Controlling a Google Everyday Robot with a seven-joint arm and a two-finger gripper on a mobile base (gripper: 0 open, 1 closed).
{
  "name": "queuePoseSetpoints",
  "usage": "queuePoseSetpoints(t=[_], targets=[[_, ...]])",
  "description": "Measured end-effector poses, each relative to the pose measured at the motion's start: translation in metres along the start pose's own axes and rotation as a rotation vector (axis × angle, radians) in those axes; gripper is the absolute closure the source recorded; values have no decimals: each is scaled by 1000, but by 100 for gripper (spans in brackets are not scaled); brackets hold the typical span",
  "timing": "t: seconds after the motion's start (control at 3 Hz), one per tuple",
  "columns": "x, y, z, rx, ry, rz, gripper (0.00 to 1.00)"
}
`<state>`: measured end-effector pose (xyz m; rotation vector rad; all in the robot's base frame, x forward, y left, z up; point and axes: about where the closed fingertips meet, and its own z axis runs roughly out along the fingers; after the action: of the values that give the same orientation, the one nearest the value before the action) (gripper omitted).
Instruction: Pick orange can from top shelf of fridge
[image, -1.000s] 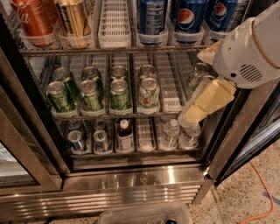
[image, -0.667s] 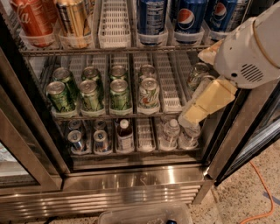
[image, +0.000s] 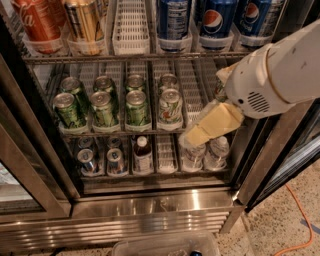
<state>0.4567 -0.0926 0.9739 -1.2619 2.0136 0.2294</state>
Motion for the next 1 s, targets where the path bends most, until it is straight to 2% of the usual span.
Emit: queuePoseSetpoints(t=[0.67, 1.0], targets=[[-50, 7, 38, 21, -193, 73, 0], [-74, 8, 36, 31, -267, 88, 0]])
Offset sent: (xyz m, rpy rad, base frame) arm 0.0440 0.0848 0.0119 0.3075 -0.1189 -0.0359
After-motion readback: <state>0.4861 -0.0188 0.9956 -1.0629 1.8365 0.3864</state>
